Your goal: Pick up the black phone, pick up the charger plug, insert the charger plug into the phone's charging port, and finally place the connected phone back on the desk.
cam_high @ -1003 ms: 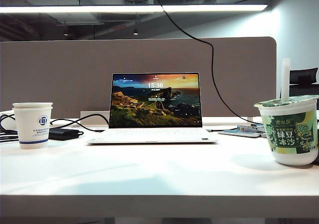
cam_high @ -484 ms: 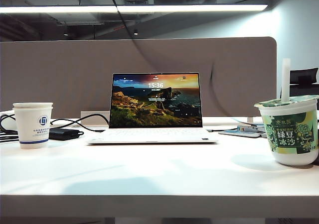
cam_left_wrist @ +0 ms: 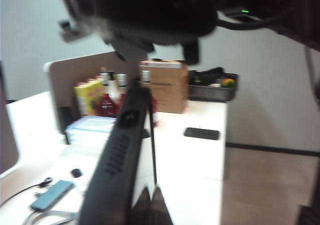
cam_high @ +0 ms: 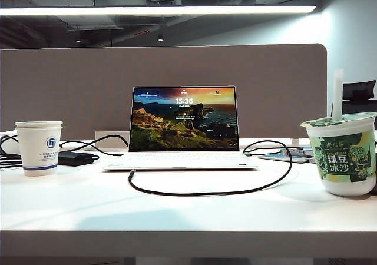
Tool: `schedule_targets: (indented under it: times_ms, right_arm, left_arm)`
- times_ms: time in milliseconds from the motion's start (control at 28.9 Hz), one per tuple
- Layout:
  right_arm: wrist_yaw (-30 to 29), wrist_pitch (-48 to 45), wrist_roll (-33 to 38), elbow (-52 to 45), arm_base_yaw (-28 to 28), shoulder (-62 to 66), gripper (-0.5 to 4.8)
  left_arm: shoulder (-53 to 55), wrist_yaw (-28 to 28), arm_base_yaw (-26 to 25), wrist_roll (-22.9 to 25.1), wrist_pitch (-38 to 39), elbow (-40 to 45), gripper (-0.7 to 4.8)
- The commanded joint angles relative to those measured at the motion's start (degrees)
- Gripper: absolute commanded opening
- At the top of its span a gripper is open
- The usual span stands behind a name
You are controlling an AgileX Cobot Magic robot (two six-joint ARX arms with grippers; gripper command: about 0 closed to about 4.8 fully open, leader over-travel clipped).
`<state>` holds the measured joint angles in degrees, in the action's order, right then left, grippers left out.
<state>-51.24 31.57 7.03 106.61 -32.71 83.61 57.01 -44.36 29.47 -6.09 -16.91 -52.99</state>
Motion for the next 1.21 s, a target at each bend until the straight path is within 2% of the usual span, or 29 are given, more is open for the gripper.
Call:
schedule_targets:
  times_ms: [35, 138, 277, 415, 484, 588, 761, 830, 900, 1073, 1211]
  right_arm:
    - [6.71, 3.41, -2.43, 0.20, -0.04, -0.28, -0.05]
    - [8.98, 5.64, -3.58, 0.20, -0.04, -0.28, -0.05]
    - [11.28, 9.97, -6.12, 0.20, -0.04, -0.17, -0.05]
    - [15.63, 18.01, -7.67, 0.20, -0.04, 1.33, -0.04]
    - [19.17, 22.40, -7.26, 0.20, -0.04, 2.99, 0.16]
    - [27.19, 27.61, -6.08, 0.20, -0.04, 5.90, 0.90]
    - [47.63, 32.37, -1.62, 0.20, -0.02, 11.65, 0.96]
    - [54.31, 33.09, -0.50, 0.20, 0.39, 14.21, 1.23]
    - [56.98, 33.35, -0.35, 0.20, 1.62, 16.96, 1.60]
    - [55.28, 33.51, 2.82, 0.20, 5.44, 23.65, 2.80]
    - [55.39, 33.59, 3.76, 0.20, 8.59, 27.08, 2.80]
  left_arm:
    - [-0.94, 9.14, -0.15, -0.07, -1.90, -0.46, -0.07]
    - [-2.62, 19.04, -0.17, 1.62, -0.66, -0.46, -0.07]
    - [-5.90, 31.04, -0.17, 7.32, 2.69, -0.46, -0.07]
    - [-8.63, 37.81, -0.17, 9.29, 3.54, -0.46, -0.07]
    - [-9.73, 38.32, -0.17, 9.29, 3.48, -0.46, -0.07]
    - [-10.56, 37.79, -0.17, 9.20, 3.58, -0.46, -0.07]
    - [-10.82, 35.45, -0.15, 9.05, 3.52, -0.46, -0.07]
    - [-10.93, 34.97, -0.15, 8.90, 3.52, -0.46, -0.07]
    - [-11.17, 34.91, -0.15, 8.63, 3.52, -0.46, -0.07]
    - [-11.50, 34.91, -0.15, 8.66, 3.50, -0.46, -0.07]
    - [-11.52, 34.88, -0.15, 8.66, 3.48, -0.46, -0.07]
